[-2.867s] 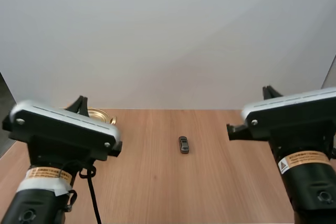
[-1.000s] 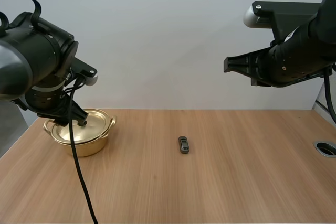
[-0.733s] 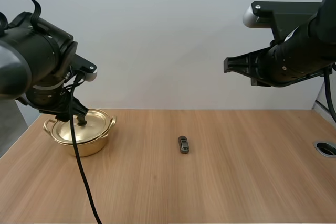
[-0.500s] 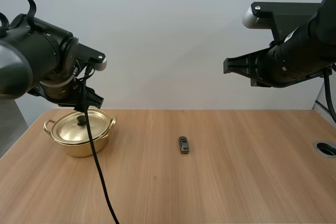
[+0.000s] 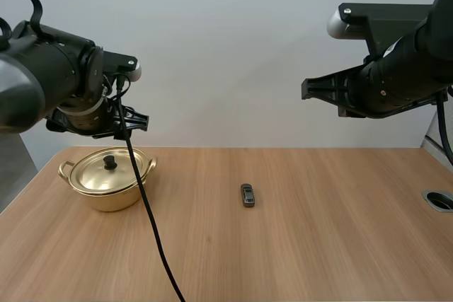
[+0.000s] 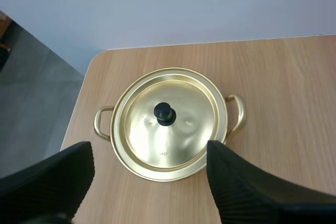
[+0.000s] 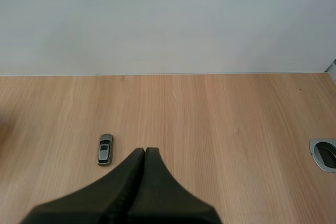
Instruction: Open the pot, put the car inside, and close it
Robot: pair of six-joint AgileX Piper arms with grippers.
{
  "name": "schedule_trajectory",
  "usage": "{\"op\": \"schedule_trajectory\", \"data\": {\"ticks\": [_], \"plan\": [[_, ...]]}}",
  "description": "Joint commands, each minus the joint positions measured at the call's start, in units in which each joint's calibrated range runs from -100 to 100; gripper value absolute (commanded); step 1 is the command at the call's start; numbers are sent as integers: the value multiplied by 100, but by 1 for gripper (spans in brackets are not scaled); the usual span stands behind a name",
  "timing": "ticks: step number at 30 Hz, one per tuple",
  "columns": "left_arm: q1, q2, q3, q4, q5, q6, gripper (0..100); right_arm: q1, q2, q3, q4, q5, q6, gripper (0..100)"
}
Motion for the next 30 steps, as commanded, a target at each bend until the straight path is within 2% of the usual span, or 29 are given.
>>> {"op": "schedule_trajectory", "data": {"ticks": [1,5,8,11,18,30], "plan": [[143,149,2,4,13,-1,94,1,3,7,7,2,-7,0],[482,579,2,4,-243,39,94,1,3,7,7,2,-7,0],[612,874,2,-46,-502,231,94,1,3,7,7,2,-7,0],[628,1083,2,-331,-740,562,94,1,3,7,7,-14,-7,0],[628,1445,2,-1631,-1278,1571,94,1,3,7,7,-14,-7,0],[628,2361,2,-1537,-2191,1749,94,1,3,7,7,338,-7,0]]}}
